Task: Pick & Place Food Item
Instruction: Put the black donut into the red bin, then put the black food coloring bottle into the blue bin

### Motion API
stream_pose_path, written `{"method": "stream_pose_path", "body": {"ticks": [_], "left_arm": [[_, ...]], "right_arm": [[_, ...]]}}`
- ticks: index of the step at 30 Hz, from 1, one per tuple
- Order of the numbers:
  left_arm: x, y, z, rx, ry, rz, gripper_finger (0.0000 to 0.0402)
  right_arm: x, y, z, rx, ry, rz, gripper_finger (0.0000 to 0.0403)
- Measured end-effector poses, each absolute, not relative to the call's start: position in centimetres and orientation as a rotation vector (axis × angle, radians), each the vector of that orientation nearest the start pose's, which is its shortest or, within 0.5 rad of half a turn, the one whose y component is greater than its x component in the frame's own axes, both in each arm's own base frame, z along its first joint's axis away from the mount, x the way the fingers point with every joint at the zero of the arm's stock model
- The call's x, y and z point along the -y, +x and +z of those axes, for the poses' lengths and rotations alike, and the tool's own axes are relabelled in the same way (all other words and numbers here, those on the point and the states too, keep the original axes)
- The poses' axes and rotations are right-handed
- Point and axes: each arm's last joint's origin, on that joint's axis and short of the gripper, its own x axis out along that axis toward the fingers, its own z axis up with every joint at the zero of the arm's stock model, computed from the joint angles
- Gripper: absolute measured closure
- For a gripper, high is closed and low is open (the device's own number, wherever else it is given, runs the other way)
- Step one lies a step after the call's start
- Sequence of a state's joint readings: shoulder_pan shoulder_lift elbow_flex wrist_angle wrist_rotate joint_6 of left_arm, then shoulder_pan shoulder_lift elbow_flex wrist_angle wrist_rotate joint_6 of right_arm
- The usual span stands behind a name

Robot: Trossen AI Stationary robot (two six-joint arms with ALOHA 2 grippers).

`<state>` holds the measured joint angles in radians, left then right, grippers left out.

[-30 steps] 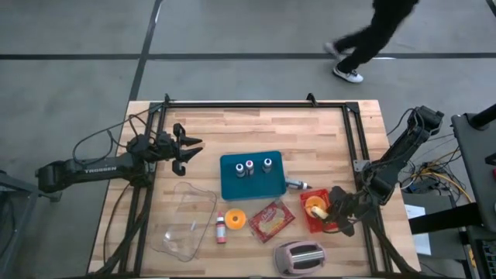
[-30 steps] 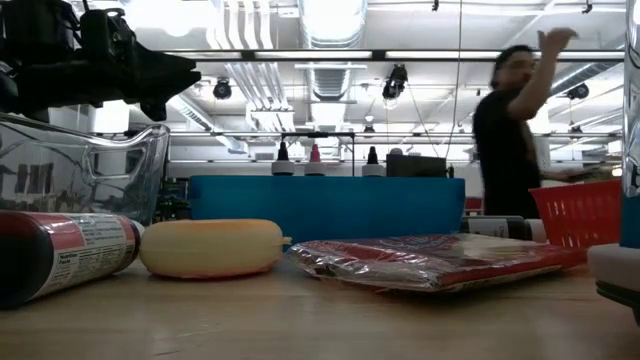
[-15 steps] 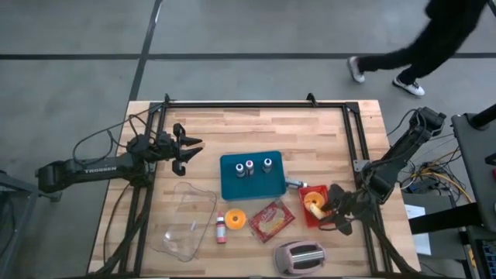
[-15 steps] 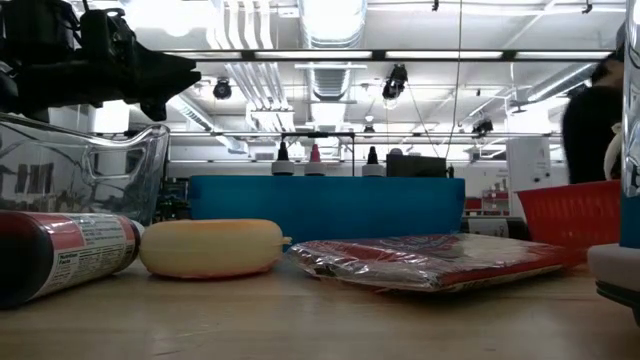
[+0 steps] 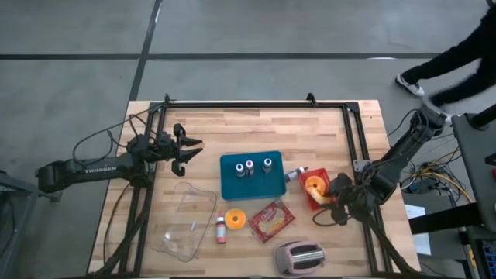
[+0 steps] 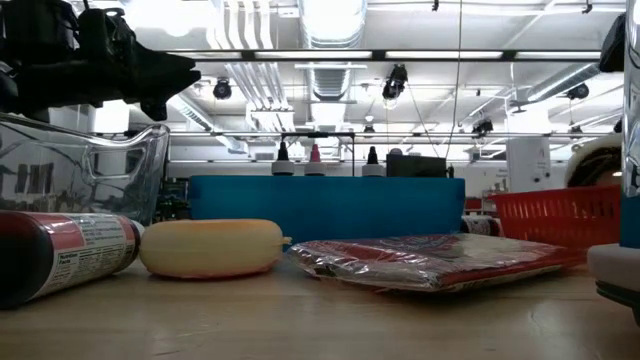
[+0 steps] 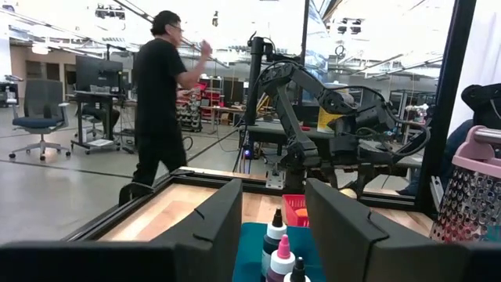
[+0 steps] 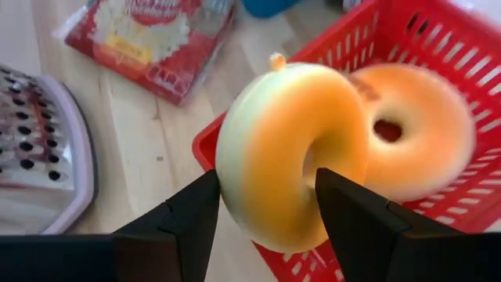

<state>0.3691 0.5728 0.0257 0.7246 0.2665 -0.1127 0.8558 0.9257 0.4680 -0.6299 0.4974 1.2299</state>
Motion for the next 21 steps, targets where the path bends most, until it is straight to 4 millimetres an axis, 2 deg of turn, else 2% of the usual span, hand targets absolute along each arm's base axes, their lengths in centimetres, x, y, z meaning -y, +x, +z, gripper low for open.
{"method": "stream_pose_path", "body": {"ticks": [9, 17, 21], "left_arm": [[-4.1, 12.7, 18.7, 0.174, -0.068, 0.085, 0.0254], [-4.0, 12.7, 18.7, 0.173, -0.066, 0.081, 0.0254], [-4.0, 12.7, 18.7, 0.173, -0.052, 0.082, 0.0254]], "right_arm": [[-10.3, 11.2, 19.8, -0.795, 0.408, -0.294, 0.0197], [-10.0, 10.9, 19.7, -0.82, 0.368, -0.316, 0.0197], [-9.9, 11.1, 20.0, -0.759, 0.294, -0.328, 0.0197]]}}
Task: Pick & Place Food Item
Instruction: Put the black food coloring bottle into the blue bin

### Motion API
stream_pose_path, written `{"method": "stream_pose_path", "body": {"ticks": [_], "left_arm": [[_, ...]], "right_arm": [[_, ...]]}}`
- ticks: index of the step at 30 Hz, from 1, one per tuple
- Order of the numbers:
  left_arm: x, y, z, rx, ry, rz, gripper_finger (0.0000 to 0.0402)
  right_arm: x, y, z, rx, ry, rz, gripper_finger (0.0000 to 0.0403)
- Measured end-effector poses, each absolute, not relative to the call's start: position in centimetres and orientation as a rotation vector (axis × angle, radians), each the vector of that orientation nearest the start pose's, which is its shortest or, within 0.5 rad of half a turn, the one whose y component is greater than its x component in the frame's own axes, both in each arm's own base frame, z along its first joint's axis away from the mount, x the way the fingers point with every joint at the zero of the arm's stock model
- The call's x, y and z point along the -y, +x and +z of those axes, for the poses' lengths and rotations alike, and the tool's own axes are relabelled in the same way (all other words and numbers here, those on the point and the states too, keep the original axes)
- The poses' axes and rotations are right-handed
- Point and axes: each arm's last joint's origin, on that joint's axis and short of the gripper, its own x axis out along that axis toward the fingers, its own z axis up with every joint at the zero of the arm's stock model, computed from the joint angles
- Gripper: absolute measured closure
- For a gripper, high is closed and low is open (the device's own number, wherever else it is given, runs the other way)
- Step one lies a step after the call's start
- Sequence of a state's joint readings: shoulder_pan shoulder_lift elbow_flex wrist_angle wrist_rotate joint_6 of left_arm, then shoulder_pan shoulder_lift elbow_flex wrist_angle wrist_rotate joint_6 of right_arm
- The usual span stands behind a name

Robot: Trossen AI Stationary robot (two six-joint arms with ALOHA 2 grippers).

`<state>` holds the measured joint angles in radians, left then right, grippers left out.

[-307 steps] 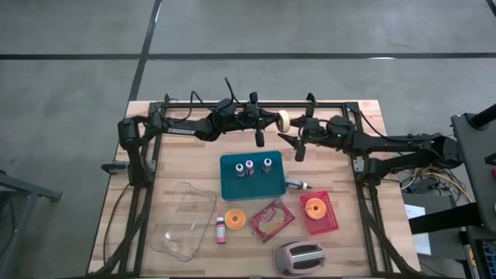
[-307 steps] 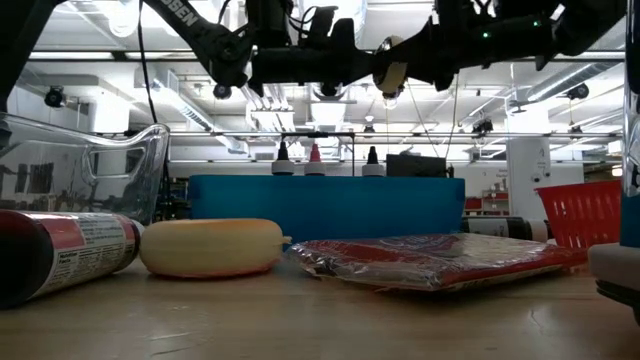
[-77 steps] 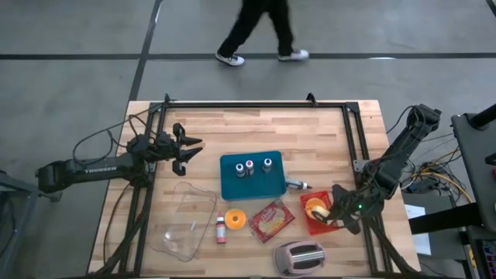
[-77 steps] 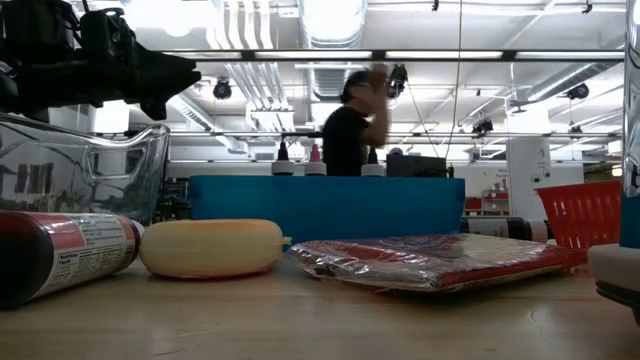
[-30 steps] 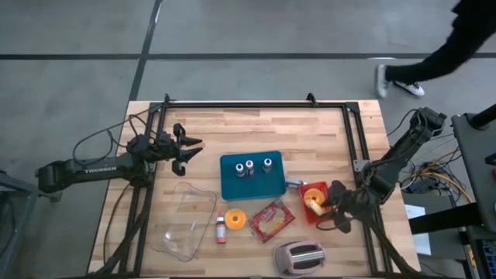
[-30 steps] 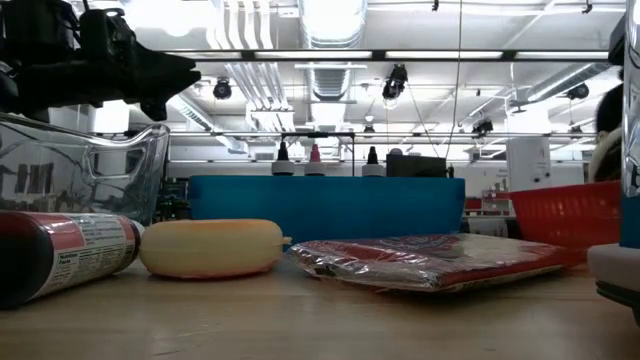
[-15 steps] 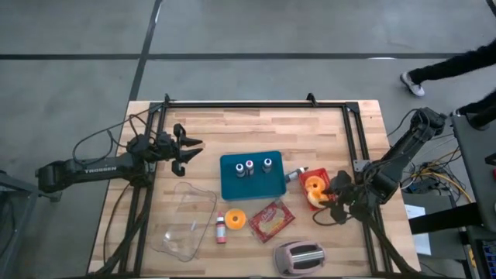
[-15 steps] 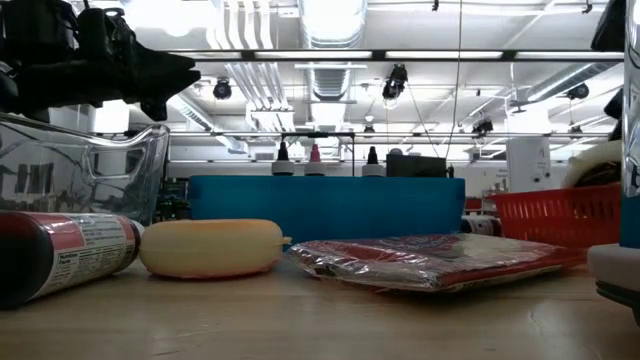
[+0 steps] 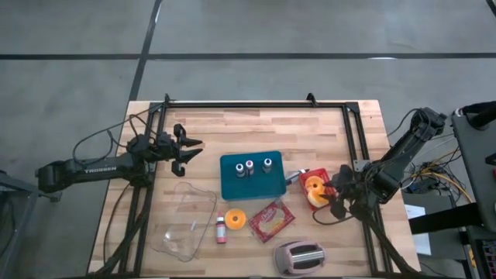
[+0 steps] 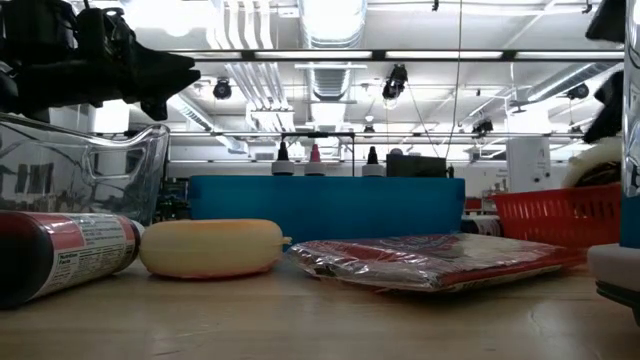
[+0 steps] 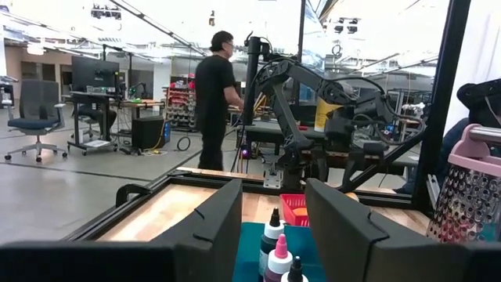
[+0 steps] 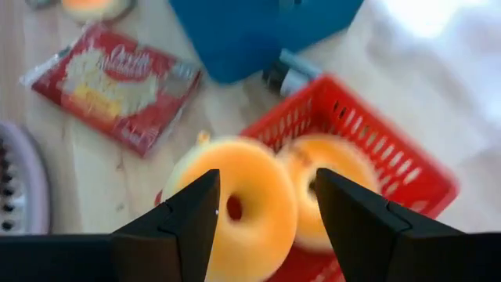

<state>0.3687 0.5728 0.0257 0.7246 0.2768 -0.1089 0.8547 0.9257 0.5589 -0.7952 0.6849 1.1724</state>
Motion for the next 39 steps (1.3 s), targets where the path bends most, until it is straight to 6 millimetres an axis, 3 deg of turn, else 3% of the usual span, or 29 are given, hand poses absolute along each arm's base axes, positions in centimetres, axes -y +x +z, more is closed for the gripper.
{"method": "stream_pose_path", "body": {"ticks": [10, 16, 21, 33, 39], "left_arm": [[-4.0, 12.7, 18.7, 0.175, -0.099, 0.079, 0.0254], [-4.0, 12.7, 18.7, 0.175, -0.109, 0.078, 0.0254], [-4.1, 12.7, 18.7, 0.175, -0.102, 0.085, 0.0254], [-4.1, 12.7, 18.7, 0.172, -0.112, 0.088, 0.0255], [-4.1, 12.7, 18.6, 0.166, -0.112, 0.085, 0.0255]], "right_arm": [[-10.8, 12.6, 23.0, -0.414, 0.015, -0.282, 0.0197], [-11.9, 13.5, 26.2, -0.199, -0.059, -0.046, 0.0197], [-11.4, 13.6, 27.9, -0.054, -0.083, 0.178, 0.0197], [-6.5, 14.2, 25.8, -0.037, -0.065, 0.191, 0.0197], [-4.3, 13.8, 24.6, -0.004, -0.064, 0.079, 0.0197]]}}
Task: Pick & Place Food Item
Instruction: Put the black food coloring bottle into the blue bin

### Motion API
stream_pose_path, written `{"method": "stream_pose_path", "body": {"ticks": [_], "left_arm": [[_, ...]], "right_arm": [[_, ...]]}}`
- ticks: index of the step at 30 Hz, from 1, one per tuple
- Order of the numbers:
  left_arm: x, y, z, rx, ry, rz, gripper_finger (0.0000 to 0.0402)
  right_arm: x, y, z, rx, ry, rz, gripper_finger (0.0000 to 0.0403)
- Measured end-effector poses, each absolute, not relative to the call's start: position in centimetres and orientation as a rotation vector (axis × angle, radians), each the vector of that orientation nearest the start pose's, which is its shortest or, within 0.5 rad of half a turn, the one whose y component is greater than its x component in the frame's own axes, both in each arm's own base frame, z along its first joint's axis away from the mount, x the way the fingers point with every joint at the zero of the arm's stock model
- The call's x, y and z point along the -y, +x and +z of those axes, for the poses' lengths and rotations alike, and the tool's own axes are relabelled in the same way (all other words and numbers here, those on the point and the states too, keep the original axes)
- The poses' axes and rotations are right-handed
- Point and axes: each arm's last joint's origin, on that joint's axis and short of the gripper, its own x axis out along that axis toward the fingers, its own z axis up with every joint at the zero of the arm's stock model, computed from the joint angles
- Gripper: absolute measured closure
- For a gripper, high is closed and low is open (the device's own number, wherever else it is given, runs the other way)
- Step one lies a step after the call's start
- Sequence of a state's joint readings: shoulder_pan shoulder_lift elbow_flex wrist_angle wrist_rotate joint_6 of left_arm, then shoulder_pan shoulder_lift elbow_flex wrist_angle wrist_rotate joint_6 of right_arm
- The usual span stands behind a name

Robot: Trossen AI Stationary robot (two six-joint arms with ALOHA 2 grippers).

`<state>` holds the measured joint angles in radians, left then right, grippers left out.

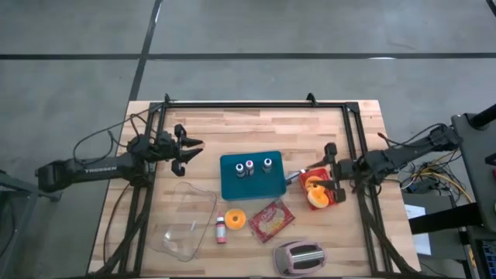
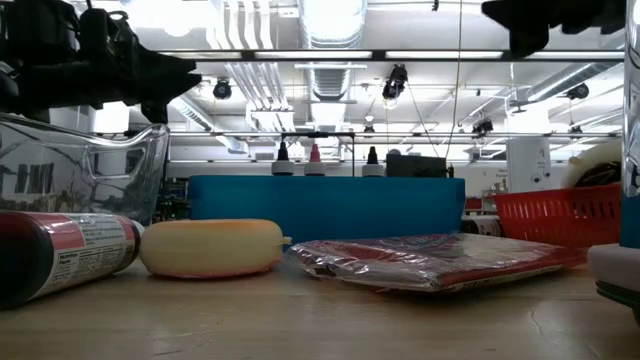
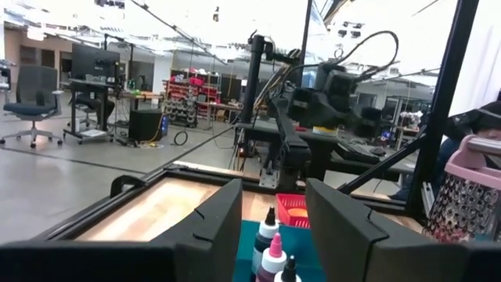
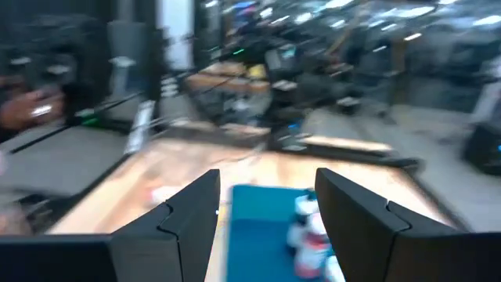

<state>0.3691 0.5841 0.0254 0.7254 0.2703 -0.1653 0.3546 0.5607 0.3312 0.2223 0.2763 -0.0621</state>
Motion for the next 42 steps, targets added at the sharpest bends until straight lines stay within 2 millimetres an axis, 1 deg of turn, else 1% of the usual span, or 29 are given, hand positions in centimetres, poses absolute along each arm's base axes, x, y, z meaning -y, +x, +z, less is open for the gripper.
{"method": "stream_pose_path", "body": {"ticks": [4, 6, 8, 10, 14, 16, 18, 22, 26, 28, 31, 37, 42], "left_arm": [[-4.3, 13.0, 18.5, 0.143, -0.107, 0.109, 0.0255], [-4.4, 13.3, 18.5, 0.131, -0.113, 0.136, 0.0255], [-4.6, 13.6, 18.4, 0.11, -0.117, 0.151, 0.0255], [-4.7, 13.8, 18.1, 0.081, -0.107, 0.155, 0.0255], [-5.0, 14.5, 18.4, 0.084, -0.101, 0.155, 0.0255], [-5.1, 14.8, 18.7, 0.091, -0.099, 0.155, 0.0255], [-5.2, 15.1, 19.0, 0.1, -0.097, 0.154, 0.0255], [-5.5, 15.7, 19.7, 0.106, -0.079, 0.168, 0.0255], [-5.6, 15.9, 20.1, 0.127, -0.063, 0.193, 0.0255], [-5.6, 15.9, 20.1, 0.133, -0.058, 0.193, 0.0254], [-5.6, 15.8, 19.8, 0.123, -0.054, 0.194, 0.0254], [-5.5, 15.5, 18.8, 0.094, -0.07, 0.205, 0.0254], [-5.6, 15.6, 18.7, 0.086, -0.061, 0.215, 0.0254]], "right_arm": [[-3.1, 13.4, 24.6, 0.078, -0.079, -0.096, 0.0197], [-2.7, 13.2, 24.6, 0.107, -0.045, -0.182, 0.0197], [-2.5, 13.1, 24.5, 0.122, 0.012, -0.224, 0.0197], [-2.7, 13.2, 24.3, 0.09, 0.035, -0.184, 0.0197], [-3.3, 13.5, 24.1, 0.034, 0.032, -0.006, 0.0197], [-3.6, 13.6, 23.8, 0.016, 0.008, 0.078, 0.0197], [-3.6, 13.6, 23.1, 0.004, -0.028, 0.107, 0.0197], [-3.5, 13.2, 21.8, -0.014, -0.073, 0.092, 0.0197], [-3.0, 12.4, 21.1, 0.021, -0.081, 0.079, 0.0197], [-2.8, 11.9, 21.2, 0.055, -0.092, 0.067, 0.0197], [-2.3, 11.1, 21.3, 0.102, -0.097, 0.037, 0.0197], [-1.1, 9.7, 21.1, 0.12, -0.095, -0.051, 0.0197], [-0.7, 9.1, 20.6, 0.141, -0.069, -0.055, 0.0197]]}}
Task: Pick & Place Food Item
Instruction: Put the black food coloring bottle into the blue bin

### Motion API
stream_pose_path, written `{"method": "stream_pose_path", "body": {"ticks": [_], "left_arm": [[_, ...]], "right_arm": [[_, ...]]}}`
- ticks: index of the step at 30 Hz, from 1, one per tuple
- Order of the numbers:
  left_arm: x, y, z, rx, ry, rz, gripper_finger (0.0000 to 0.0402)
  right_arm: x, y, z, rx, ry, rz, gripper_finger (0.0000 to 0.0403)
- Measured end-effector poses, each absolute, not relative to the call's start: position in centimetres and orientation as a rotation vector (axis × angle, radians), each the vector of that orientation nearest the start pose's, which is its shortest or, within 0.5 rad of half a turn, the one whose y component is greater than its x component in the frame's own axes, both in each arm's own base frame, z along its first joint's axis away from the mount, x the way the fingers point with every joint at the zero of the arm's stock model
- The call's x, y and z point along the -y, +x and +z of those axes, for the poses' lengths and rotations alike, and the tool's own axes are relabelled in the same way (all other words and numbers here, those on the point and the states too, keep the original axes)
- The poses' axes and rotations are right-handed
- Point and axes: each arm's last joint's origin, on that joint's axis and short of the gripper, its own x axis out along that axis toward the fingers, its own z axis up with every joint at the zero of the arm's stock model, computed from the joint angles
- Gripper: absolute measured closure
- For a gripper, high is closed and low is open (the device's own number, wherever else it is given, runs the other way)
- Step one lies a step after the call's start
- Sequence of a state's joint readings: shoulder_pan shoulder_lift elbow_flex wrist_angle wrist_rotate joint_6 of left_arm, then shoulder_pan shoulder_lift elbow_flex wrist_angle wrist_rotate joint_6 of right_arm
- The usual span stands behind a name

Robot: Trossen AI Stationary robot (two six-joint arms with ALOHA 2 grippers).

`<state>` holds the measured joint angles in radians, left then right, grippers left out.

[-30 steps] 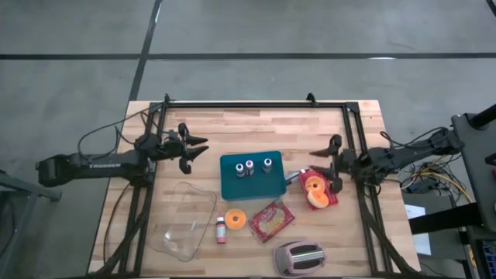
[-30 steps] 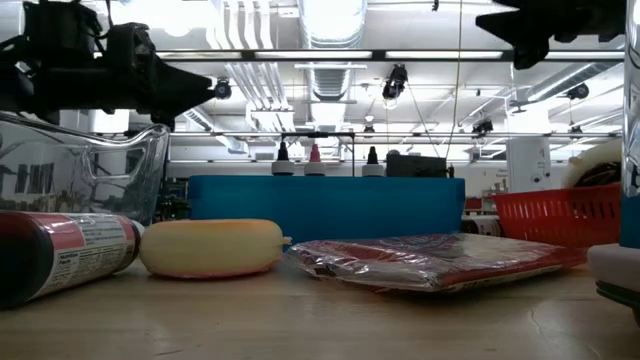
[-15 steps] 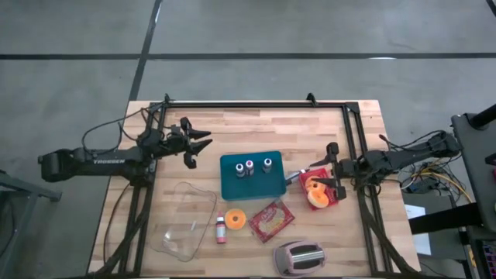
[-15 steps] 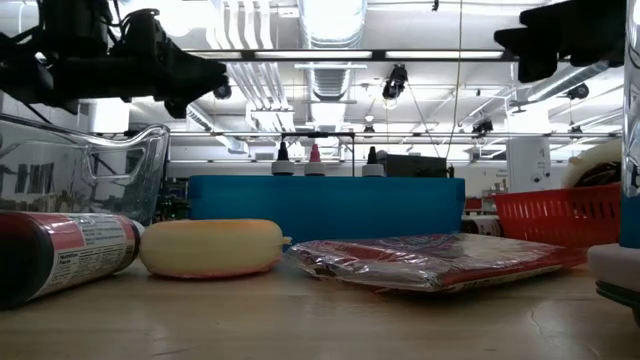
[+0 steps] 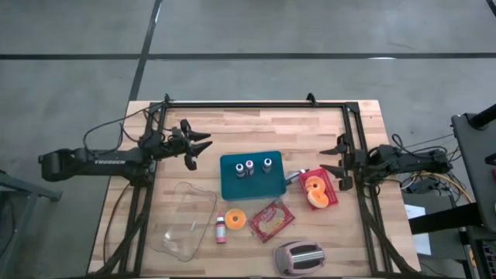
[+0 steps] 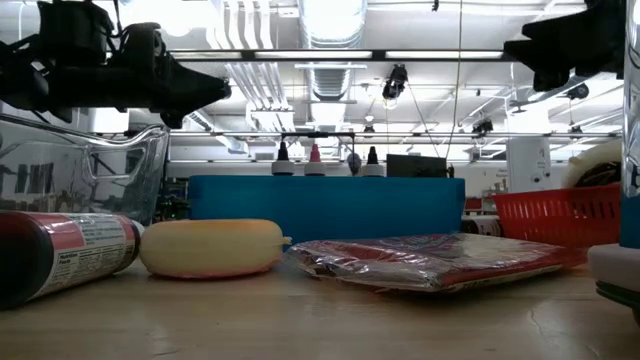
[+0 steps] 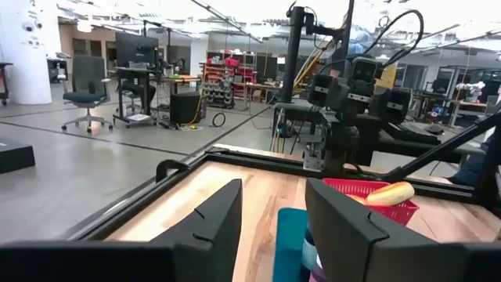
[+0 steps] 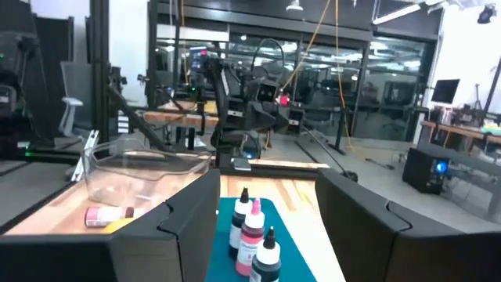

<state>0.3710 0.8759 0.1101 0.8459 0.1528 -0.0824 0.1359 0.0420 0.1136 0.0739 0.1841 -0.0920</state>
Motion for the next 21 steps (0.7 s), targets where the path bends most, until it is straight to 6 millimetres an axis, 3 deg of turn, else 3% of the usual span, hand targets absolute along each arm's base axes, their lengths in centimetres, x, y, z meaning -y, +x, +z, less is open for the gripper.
{"method": "stream_pose_path", "body": {"ticks": [21], "left_arm": [[-5.98, 16.06, 19.31, 0.089, -0.036, 0.268, 0.0254]], "right_arm": [[-0.42, 9.19, 19.92, 0.106, -0.079, -0.162, 0.0197]]}}
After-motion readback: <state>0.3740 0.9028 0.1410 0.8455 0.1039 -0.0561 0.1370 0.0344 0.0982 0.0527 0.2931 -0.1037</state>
